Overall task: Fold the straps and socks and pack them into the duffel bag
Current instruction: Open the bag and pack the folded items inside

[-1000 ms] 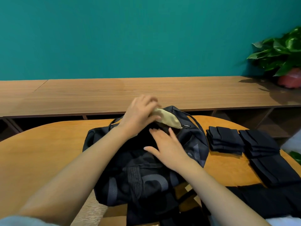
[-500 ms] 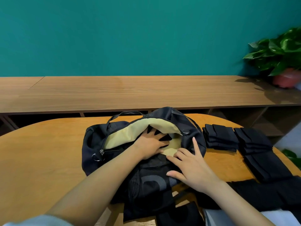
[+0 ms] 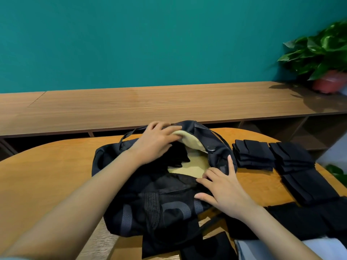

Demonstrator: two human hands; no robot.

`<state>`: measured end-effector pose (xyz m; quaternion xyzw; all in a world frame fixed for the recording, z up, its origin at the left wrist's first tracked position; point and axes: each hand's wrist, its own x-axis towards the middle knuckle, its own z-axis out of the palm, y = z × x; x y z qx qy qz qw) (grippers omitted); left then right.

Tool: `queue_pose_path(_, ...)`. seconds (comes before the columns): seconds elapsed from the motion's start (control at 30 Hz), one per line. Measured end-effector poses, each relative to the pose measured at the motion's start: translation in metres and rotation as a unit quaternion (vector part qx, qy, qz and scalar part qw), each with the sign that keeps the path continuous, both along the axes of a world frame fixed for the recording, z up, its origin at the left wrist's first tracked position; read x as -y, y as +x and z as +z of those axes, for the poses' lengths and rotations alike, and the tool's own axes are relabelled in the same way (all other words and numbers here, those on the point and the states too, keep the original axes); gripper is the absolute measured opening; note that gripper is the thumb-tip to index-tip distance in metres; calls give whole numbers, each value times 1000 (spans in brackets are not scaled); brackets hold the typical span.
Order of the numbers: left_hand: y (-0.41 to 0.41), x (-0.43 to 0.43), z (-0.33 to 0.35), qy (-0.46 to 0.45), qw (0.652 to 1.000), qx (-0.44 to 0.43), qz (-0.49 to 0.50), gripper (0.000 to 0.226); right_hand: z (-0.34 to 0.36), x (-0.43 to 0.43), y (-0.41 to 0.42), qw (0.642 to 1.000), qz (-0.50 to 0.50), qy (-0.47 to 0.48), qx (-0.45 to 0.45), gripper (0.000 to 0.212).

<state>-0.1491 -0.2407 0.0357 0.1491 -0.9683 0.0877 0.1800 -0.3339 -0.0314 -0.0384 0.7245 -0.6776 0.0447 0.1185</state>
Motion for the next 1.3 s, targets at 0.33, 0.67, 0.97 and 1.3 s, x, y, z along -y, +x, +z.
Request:
queue_pose_path(0.33,-41,16,34,191,979,-66,39,55,34,82,71,979,-68,102,161,86)
queue_pose_path(0.67,-43,21,29,248,963,-104,-5,49,8,117,78,942,-73,215,248,79)
queue_pose_path(0.97,-55,25,21,279,952,-118,-41,30,51,39,27,987,68,-62,129,51)
queue_pose_path(1.3,-62,22,25,296,945,-140,12,23,34,16,-130,944,-203,138,220,75)
